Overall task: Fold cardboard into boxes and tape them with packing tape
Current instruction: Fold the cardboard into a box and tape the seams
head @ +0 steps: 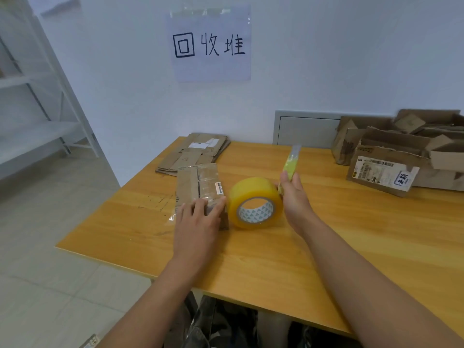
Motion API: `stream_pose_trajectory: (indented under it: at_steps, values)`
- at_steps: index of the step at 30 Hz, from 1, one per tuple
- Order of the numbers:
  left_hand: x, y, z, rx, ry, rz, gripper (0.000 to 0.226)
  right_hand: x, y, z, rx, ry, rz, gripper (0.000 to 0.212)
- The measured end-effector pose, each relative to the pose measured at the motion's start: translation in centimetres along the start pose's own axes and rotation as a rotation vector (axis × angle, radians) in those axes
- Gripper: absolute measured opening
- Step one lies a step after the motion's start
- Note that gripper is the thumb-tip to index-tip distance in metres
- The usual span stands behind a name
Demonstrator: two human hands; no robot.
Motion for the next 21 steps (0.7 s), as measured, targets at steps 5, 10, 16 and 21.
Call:
stream_pose_trajectory:
  at_steps: [5,10,16,21]
  values:
    - [-0.2,0.2,0.2,-0.002,-0.022,0.008,0.048,1.6,-0.6,-1.0,0.114,0.042,-0.011,0.058]
    - [0.0,0.5,0.5,-0.018,-0.019,0.011,0.047,1.9,-5.6,1.8,-0.197,-0.068,-0.060,0.029]
    - [0.0,0.3,0.7,-0.028,-0.020,0.016,0.049,0.9,-6.7,6.0,-1.058,-0.182,0.010,0.026]
    - [0.1,0.2,0.8,-0.036,-0.002,0.023,0.050,0.5,-6.3,5.9,-0.962,-0.254,-0.037,0.019]
Point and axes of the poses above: each hand's wrist, its own x-axis towards the middle knuckle, its own y-axis out of the palm, z = x × y, the point moved 4 cm from there along x, towards the middle knuckle, and after that the axes turned 13 degrees about y, right-handed, at the moved point
